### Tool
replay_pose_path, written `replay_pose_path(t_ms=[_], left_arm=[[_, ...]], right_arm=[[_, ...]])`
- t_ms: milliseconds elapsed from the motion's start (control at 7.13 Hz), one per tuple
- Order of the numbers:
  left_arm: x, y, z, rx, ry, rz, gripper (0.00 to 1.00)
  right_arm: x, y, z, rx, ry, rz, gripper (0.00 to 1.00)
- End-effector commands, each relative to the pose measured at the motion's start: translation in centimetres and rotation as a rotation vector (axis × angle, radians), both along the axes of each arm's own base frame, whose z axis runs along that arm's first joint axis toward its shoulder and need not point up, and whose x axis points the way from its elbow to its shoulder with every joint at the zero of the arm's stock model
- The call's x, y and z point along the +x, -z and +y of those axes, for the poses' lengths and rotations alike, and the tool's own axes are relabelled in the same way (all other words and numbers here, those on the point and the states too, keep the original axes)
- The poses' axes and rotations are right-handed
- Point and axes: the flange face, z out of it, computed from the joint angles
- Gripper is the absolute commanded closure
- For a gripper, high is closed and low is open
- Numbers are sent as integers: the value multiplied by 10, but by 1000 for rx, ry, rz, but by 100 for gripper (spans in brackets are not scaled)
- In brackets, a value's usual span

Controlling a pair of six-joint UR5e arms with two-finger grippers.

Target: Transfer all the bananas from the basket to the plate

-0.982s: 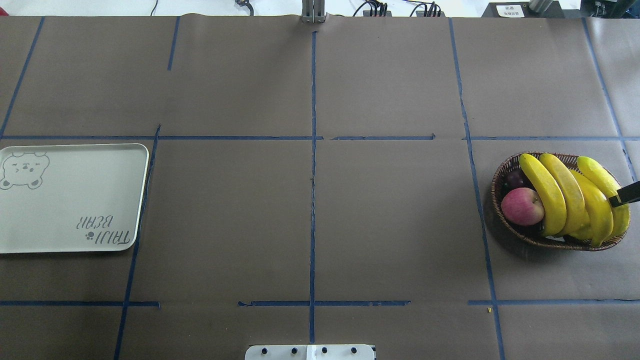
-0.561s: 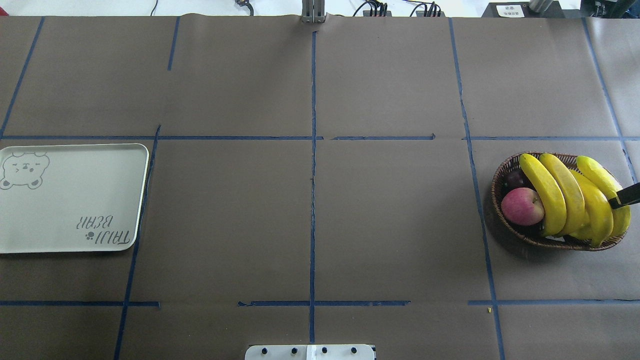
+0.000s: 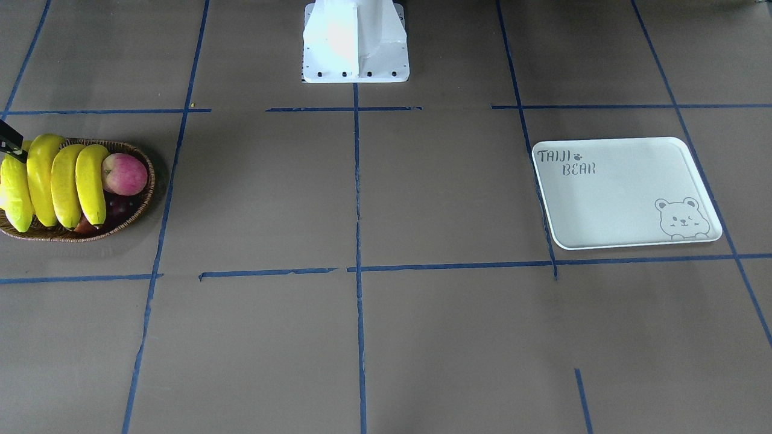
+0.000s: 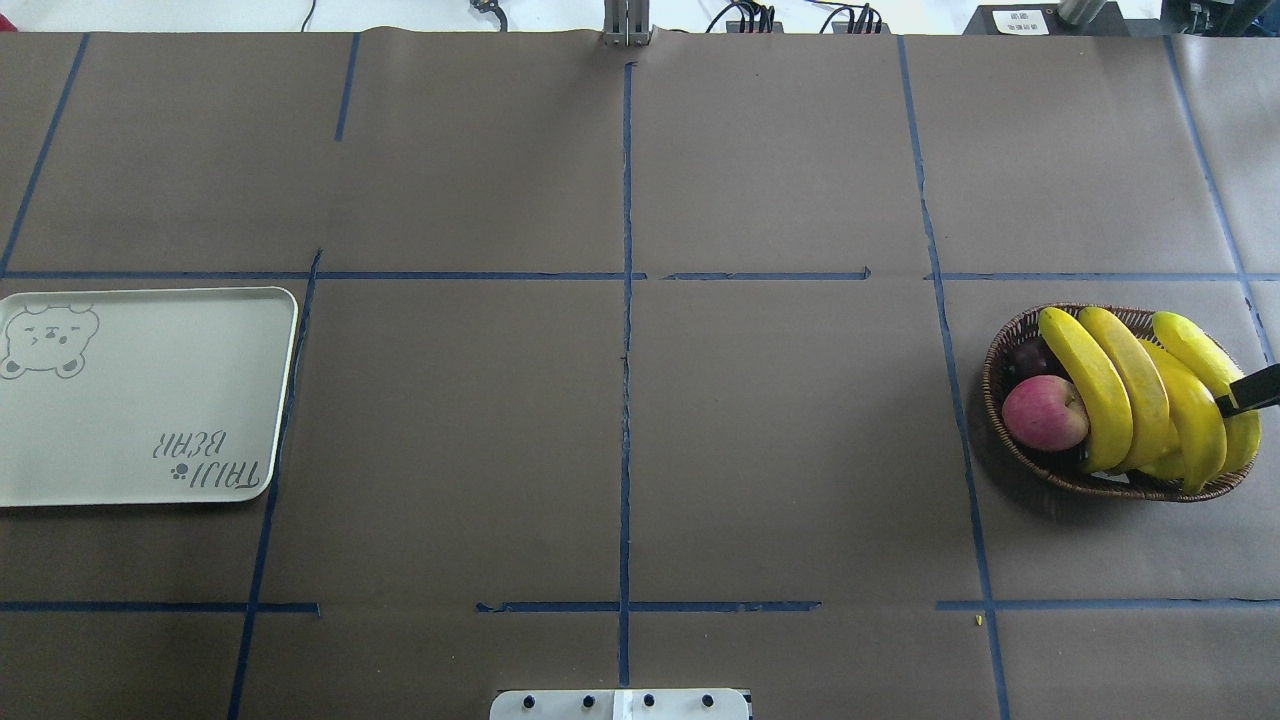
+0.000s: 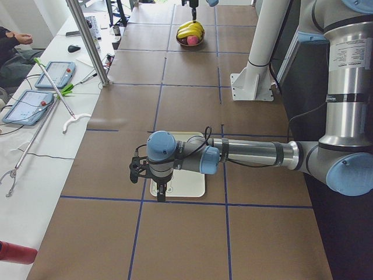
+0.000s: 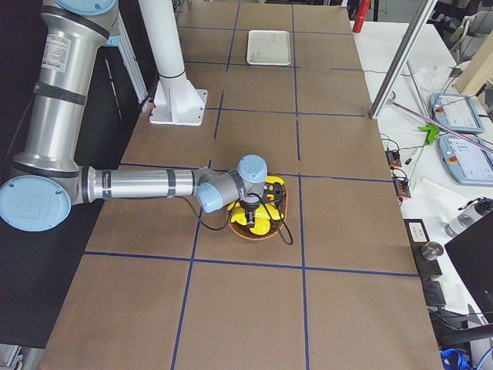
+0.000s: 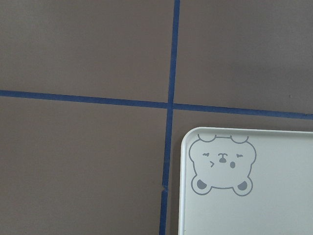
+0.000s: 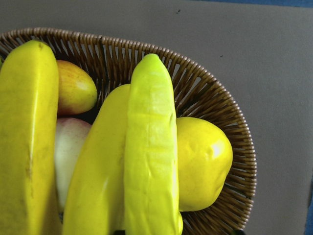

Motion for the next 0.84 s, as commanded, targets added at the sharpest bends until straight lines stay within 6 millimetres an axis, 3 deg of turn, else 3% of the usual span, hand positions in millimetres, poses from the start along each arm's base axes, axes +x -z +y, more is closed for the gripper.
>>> replay_pose_path(t_ms=[0, 140, 281, 421, 561, 702], left_arm=[[0, 1, -1, 0, 1, 0, 0], [0, 1, -1, -1, 2, 0, 0], [0, 1, -1, 1, 2, 2, 0], [0, 3, -2, 4, 2, 2, 0], [0, 3, -3, 4, 2, 2, 0], [0, 3, -3, 4, 2, 2, 0]], right_arm=[[-5, -1, 0, 1, 15, -1, 38], [-5, -2, 0, 4, 17, -1, 53], [-5, -2, 0, 4, 17, -1, 76], [-5, -2, 0, 4, 17, -1, 93], [-3, 1, 0, 12, 15, -5, 98], [12, 5, -5, 26, -16, -11, 99]])
